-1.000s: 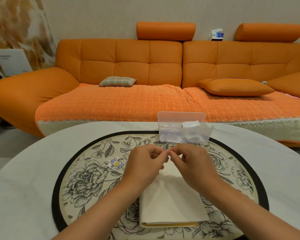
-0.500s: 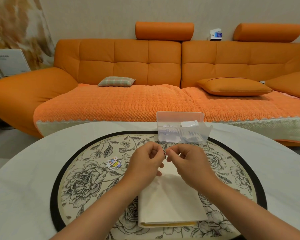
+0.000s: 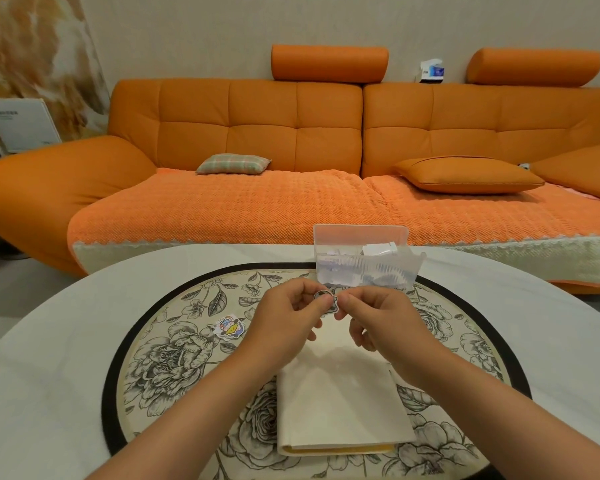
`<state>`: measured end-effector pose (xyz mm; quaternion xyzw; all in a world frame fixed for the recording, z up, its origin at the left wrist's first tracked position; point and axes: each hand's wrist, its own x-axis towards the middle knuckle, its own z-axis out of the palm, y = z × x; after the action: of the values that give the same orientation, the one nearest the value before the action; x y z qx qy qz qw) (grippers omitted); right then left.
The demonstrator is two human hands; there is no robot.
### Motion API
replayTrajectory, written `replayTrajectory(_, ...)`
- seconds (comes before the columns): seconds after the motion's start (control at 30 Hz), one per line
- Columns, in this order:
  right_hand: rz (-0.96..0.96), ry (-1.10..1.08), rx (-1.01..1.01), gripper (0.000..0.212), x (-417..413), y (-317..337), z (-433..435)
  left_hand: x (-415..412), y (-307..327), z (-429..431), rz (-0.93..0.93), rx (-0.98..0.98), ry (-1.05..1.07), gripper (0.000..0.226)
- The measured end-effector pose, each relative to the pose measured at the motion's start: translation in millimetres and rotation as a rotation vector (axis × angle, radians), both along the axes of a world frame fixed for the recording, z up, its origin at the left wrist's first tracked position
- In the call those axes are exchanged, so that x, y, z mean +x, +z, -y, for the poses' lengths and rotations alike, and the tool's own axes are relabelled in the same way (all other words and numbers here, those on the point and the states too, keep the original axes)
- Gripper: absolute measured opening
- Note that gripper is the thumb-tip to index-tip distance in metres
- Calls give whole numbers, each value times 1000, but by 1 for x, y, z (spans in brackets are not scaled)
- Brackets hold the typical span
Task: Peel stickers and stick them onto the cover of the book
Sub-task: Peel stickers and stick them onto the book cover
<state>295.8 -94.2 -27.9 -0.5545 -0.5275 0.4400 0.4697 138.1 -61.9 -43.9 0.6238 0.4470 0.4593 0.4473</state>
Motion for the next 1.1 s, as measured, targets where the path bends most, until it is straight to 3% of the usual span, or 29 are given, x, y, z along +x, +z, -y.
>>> replayTrajectory(0.13, -95, 10, -36, 24, -2, 3, 1, 2, 0, 0, 29, 8, 12, 11)
replayTrajectory(0.4, -71, 23, -29, 25, -1, 1, 0, 2, -1, 3, 29, 29, 18, 8)
replayTrajectory(0.63, 282, -39, 170, 31, 2, -6, -1, 4, -4, 9, -92, 151, 129, 24)
replayTrajectory(0.8, -93, 53, 22, 22, 3, -3, -2, 4, 0, 7, 11, 89, 56, 11)
replayTrajectory(1.1, -67, 89, 35, 19, 11, -2, -5, 2, 1, 7, 18, 84, 49, 9)
